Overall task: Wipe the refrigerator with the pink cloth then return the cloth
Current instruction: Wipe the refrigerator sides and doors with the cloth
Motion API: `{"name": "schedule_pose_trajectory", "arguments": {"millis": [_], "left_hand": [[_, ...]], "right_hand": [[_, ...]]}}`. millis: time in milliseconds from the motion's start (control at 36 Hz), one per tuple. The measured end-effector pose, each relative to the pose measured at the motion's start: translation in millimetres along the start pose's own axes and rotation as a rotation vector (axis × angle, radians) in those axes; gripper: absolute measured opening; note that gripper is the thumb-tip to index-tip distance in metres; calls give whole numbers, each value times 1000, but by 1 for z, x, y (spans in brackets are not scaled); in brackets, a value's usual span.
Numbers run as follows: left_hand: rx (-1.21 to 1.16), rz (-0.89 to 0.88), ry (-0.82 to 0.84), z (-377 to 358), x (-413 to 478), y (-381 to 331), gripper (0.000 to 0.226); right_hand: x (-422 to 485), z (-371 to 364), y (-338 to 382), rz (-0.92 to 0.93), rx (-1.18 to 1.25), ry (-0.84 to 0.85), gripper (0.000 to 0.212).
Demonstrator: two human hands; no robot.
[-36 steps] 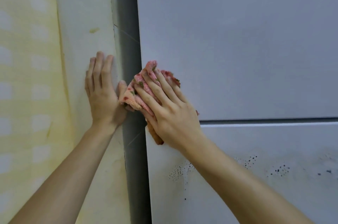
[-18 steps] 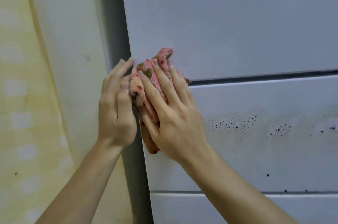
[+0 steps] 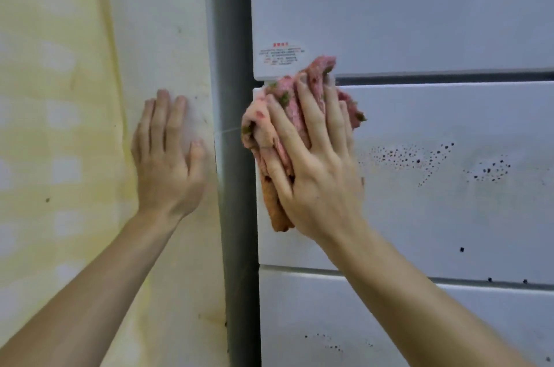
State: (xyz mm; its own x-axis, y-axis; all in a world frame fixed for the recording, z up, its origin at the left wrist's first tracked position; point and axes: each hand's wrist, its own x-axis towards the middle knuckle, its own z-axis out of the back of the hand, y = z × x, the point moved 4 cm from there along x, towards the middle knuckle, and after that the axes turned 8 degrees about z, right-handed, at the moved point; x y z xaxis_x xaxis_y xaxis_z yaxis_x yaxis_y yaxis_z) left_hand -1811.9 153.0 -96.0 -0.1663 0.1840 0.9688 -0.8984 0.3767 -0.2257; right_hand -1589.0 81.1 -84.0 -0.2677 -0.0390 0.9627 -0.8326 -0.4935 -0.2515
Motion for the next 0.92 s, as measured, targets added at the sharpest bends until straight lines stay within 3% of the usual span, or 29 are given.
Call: {"name": "schedule_pose_trajectory", "arguments": {"millis": [111,389,694,917], "left_hand": [[5,-41,-14,-3,-5,3,62],[-2,-40,8,-16,-31,0,67],[11,-31,-45,-24,-37,-1,72],[10,-21,-51,-24,-37,-3,68]], "right_hand": [[-24,-36,13,63,-138,108,53],[-144,-41,21,189,-187,270,57],[10,-40,-2,-44,-199,39,63],[-36,-41,10,10,-218,38,61]]}}
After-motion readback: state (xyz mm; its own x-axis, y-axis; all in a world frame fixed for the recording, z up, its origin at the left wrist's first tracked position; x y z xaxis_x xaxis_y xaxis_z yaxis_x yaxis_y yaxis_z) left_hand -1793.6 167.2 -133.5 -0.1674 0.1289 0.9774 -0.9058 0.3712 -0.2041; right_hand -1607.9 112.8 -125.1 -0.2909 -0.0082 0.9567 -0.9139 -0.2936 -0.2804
